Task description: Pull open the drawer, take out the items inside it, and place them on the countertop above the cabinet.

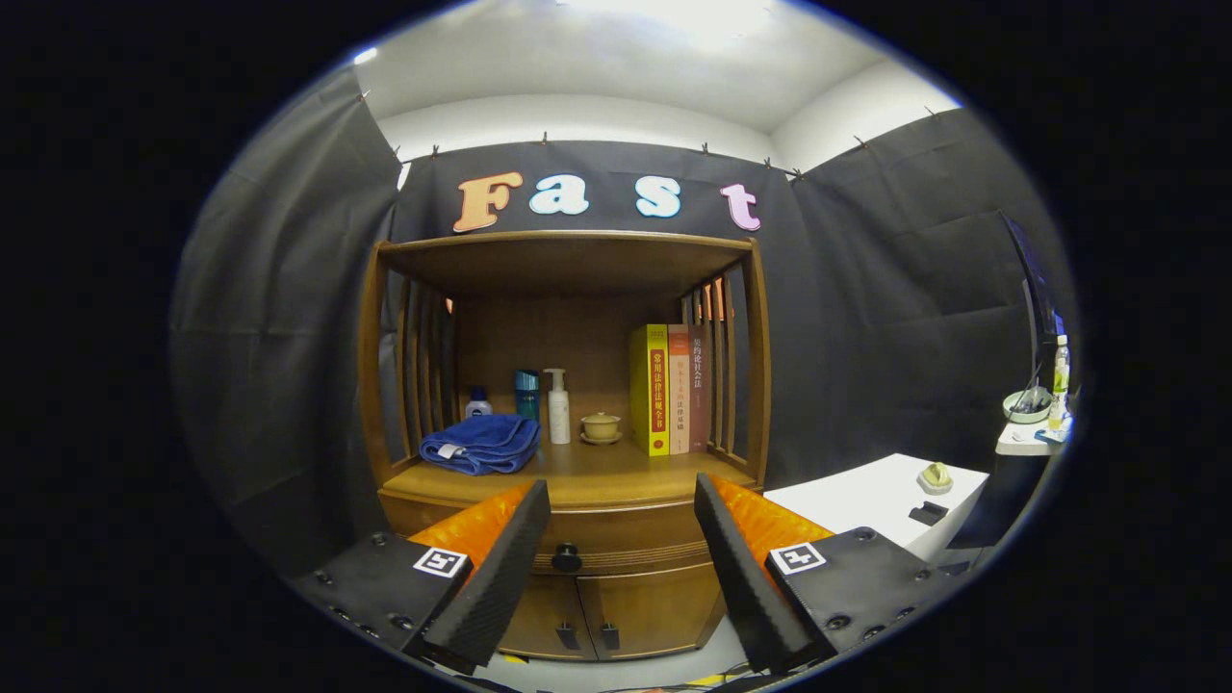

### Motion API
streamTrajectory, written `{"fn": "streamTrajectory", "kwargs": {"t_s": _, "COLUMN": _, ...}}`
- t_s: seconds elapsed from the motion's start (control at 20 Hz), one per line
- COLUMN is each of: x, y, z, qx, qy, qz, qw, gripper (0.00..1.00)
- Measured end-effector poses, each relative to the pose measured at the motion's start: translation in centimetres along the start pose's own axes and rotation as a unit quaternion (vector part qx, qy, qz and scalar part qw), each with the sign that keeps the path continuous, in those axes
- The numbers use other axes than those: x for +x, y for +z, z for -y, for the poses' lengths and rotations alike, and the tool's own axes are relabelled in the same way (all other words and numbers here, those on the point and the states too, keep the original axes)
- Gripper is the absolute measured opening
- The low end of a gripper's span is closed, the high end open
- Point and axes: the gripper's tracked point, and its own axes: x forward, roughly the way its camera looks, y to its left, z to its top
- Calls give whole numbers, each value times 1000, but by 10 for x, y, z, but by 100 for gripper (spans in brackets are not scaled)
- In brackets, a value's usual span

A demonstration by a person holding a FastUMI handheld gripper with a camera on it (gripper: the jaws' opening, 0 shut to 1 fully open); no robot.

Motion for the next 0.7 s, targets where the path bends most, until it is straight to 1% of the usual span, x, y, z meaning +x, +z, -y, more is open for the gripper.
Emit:
{"fn": "streamTrajectory", "kwargs": {"t_s": 0.25, "x": 4, "y": -11, "z": -6, "qx": 9, "qy": 11, "qz": -11, "qw": 1000, "gripper": 98}}
{"fn": "streamTrajectory", "kwargs": {"t_s": 0.6, "x": 0, "y": -6, "z": -6, "qx": 14, "qy": 8, "qz": -2, "qw": 1000, "gripper": 98}}
{"fn": "streamTrajectory", "kwargs": {"t_s": 0.7, "x": 1, "y": -6, "z": -10, "qx": 14, "qy": 13, "qz": 2, "qw": 1000, "gripper": 98}}
